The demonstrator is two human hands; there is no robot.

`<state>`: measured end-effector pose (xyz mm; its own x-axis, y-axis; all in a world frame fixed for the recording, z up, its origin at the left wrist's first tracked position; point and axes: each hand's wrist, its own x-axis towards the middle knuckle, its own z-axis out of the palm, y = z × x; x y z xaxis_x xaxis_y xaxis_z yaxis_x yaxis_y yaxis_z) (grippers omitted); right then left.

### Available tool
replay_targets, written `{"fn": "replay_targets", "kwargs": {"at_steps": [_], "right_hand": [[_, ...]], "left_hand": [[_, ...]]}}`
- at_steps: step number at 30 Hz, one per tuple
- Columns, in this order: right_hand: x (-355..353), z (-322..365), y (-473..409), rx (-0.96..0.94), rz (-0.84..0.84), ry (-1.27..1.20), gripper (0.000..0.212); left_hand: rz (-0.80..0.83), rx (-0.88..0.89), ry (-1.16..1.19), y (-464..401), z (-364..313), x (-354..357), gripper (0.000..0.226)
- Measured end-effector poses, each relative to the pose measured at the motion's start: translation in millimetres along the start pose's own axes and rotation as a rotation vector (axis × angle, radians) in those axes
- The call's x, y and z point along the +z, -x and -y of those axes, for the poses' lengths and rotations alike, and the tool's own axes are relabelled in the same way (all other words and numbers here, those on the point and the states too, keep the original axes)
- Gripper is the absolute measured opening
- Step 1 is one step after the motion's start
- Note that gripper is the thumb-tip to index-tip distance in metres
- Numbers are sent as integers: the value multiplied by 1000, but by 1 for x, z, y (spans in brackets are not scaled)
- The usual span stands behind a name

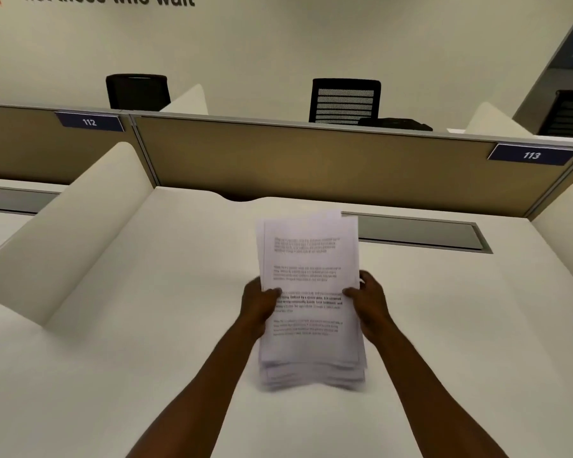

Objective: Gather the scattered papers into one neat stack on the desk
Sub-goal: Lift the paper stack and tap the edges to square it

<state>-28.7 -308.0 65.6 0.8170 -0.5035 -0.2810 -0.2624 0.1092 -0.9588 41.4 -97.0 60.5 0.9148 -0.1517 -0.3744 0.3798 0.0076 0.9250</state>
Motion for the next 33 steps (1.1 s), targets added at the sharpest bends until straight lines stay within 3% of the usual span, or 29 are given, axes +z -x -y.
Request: {"fn": "replay_targets", "kwargs": {"at_steps": [8,12,18,25,33], "right_hand": [[7,45,8,-282,37,-106,34],[12,23,14,-263,54,-143,32],[21,-8,21,-188,16,-116,36],[26,3,21,-190,43,-134,35],[22,9,28,-310,-22,-68,51]], "left_hand": [[11,277,-4,7,-54,-7,30],[30,270,8,11,-37,-10,41],[-12,255,-44,14,-13,-13,34],[-13,300,-69,18,-21,-11,32],[-41,385,-148,28,-22,-22,63]]}}
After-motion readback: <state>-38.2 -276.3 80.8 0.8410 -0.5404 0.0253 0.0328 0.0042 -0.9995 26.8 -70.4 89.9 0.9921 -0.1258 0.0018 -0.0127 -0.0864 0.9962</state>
